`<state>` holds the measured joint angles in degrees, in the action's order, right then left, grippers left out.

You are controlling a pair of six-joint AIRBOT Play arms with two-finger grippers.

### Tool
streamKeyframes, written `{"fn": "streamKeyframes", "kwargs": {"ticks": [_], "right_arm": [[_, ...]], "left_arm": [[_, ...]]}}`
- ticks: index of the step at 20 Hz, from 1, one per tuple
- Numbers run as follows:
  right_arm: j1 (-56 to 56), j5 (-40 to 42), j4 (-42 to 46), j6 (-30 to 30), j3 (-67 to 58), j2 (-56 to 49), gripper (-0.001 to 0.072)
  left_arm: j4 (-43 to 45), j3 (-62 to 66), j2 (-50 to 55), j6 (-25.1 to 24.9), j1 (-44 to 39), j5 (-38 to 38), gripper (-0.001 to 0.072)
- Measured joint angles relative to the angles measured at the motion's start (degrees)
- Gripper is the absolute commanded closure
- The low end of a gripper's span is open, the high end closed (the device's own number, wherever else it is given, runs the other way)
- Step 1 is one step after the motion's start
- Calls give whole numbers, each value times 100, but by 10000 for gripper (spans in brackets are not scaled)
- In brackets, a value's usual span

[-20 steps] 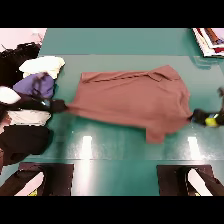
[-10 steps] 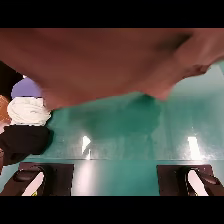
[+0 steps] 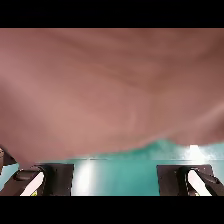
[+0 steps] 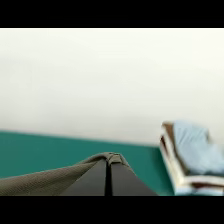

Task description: Fold the shirts.

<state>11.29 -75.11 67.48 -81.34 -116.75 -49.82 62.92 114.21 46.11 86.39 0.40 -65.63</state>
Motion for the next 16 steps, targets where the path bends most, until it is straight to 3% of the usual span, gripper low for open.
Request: {"fn": "streamKeyframes", "kwargs": {"ticks": [4, 8, 12, 16], "right_arm": [[-7, -474, -245, -24, 1001, -793, 699], [-81, -610, -321, -28, 1875, -1832, 700], [-251, -223, -306, 13, 2264, -3141, 699], [-321, 323, -389, 31, 1694, -4437, 699]], "left_arm": [[-42, -1276, 719, 57, 2, -710, 678], [-168, -2494, 1705, 17, -2, -837, 678], [-310, -3016, 3073, -221, -7, -284, 678], [-807, -2736, 4221, -442, -7, 680, 678]]}}
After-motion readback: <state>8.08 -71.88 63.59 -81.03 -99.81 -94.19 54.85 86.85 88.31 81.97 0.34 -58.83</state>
